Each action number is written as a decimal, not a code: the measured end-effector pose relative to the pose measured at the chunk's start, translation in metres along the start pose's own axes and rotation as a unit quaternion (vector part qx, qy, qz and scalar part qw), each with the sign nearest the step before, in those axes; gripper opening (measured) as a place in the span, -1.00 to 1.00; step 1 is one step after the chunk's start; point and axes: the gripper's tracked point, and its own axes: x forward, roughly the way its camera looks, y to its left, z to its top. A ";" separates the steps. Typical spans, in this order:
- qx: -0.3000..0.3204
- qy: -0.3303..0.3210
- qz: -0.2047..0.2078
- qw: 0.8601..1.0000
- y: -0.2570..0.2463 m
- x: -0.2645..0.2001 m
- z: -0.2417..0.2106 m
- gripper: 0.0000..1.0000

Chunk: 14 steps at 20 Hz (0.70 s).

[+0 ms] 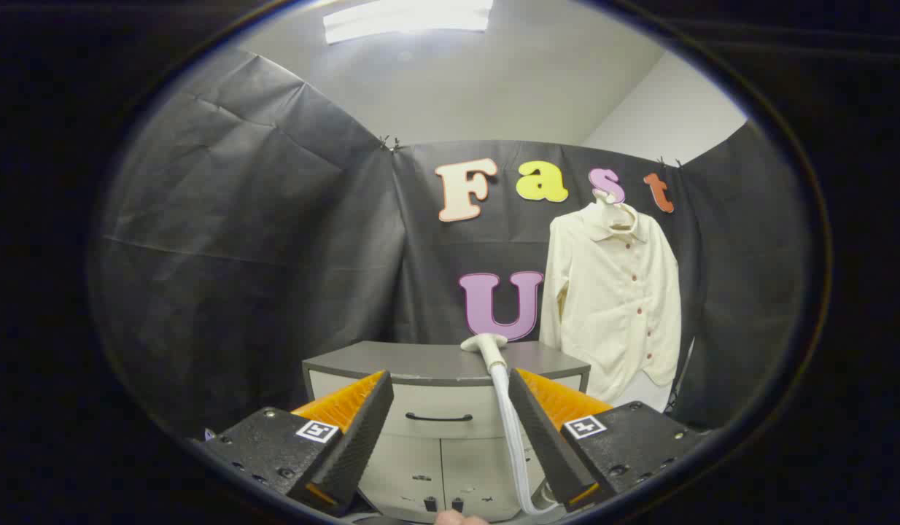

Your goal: Iron the clothes twice with a garment steamer, once on the left side and once on the right side.

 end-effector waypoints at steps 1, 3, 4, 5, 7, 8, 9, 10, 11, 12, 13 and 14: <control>0.000 0.000 -0.001 1.000 0.000 0.000 0.001 0.93; 0.004 0.003 0.001 1.000 0.000 -0.002 -0.001 0.93; 0.006 0.002 0.001 1.000 -0.001 -0.002 -0.001 0.93; 0.009 0.001 0.000 1.000 -0.001 -0.002 0.000 0.93; 0.008 0.004 0.001 1.000 -0.001 -0.003 -0.002 0.92; 0.007 0.003 -0.001 1.000 -0.003 -0.003 -0.001 0.92; 0.006 0.003 -0.002 1.000 -0.004 -0.003 -0.001 0.92; 0.007 0.004 -0.001 1.000 -0.004 -0.002 -0.002 0.92; 0.008 0.005 -0.001 1.000 -0.003 -0.002 -0.003 0.93; 0.011 0.003 -0.001 1.000 -0.003 -0.003 -0.002 0.93; 0.013 0.005 -0.001 1.000 -0.004 -0.002 -0.004 0.93; 0.015 0.010 0.001 1.000 -0.003 -0.002 -0.007 0.93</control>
